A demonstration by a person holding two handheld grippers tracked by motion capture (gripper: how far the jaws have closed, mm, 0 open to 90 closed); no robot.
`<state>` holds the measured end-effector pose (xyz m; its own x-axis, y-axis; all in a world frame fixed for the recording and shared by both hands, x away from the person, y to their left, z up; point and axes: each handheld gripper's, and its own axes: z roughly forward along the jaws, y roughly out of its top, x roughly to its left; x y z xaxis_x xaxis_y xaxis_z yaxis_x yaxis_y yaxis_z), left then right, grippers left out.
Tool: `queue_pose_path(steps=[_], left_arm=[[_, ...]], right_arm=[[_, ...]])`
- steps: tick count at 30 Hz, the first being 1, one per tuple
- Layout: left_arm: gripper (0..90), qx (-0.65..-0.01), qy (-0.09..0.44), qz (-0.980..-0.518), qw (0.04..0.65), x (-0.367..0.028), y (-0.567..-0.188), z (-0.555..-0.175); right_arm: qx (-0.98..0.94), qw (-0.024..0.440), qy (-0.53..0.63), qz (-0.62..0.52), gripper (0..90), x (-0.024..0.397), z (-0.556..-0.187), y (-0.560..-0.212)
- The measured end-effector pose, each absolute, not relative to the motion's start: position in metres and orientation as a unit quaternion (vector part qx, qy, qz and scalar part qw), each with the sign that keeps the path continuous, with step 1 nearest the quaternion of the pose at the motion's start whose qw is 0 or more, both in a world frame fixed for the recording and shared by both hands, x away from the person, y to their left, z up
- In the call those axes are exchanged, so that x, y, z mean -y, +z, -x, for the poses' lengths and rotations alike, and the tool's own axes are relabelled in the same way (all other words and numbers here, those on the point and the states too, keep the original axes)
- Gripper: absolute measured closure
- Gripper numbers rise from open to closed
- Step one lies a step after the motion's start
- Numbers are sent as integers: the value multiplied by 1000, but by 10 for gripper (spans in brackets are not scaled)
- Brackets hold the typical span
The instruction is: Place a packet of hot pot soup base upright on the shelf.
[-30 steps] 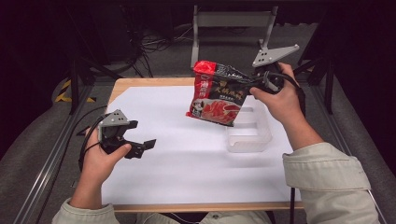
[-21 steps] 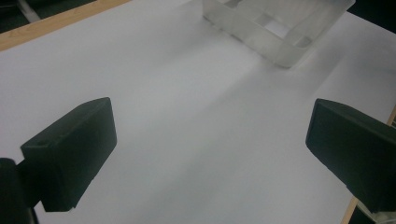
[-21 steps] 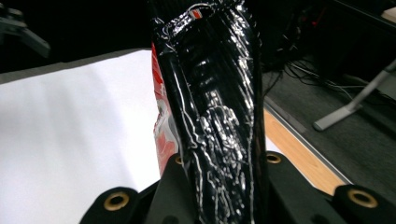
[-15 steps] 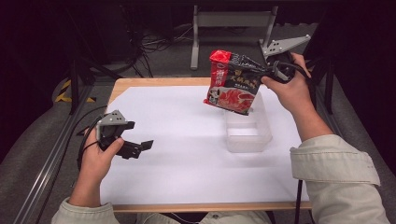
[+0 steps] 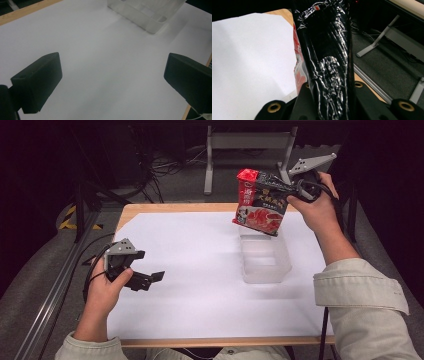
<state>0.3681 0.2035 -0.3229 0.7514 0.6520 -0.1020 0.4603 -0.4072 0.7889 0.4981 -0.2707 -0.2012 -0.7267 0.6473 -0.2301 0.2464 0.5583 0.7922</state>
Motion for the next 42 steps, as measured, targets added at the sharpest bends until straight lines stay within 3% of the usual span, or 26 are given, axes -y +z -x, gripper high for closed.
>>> queue_pose_path(steps=[42], left_arm=[[25, -338, 110, -838, 413, -216, -330, -354]], right_arm=[[-856, 237, 367, -277, 828, 289, -537, -263]])
